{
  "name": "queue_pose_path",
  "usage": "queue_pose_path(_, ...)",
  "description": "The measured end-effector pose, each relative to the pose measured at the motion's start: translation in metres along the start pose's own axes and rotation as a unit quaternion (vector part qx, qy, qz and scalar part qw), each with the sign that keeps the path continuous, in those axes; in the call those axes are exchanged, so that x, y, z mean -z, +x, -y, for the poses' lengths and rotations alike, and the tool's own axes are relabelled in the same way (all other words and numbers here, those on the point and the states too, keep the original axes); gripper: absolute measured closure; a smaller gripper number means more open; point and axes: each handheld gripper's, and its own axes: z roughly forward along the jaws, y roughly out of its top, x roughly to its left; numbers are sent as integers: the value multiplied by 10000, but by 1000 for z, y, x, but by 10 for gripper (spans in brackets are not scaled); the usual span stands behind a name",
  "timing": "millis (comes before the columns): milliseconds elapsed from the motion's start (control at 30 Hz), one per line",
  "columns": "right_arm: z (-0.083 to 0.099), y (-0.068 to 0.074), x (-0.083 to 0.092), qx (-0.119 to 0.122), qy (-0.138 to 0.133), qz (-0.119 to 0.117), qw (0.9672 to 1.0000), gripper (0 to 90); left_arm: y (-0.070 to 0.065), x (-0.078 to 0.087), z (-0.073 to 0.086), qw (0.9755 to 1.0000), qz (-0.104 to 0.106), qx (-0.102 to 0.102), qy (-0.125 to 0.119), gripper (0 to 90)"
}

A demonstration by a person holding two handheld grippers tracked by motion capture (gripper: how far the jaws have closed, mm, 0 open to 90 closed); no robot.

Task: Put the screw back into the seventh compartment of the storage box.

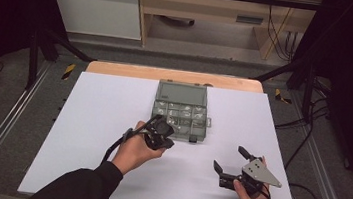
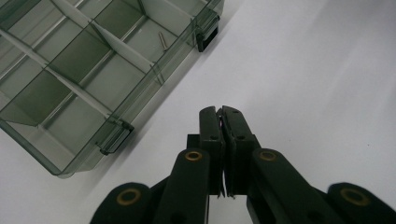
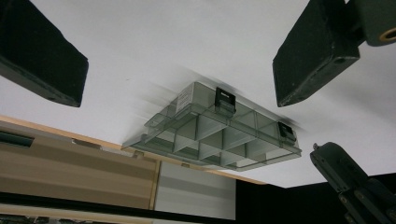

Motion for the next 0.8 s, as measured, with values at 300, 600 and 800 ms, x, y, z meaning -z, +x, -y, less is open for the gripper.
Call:
queue_pose_path(300, 0, 0, 0, 4, -17, 2, 10000, 34, -4, 3, -7, 10000, 23, -2, -97, 877)
queue_pose_path(600, -1, 0, 1, 66, -95, 14, 9999, 37, -3, 4, -18, 9999, -20, -5, -147, 877)
queue_pose_path(800, -1, 2, 2, 209, -198, 47, 9996, 40, 0, 3, -24, 9998, -29, 39, -218, 877)
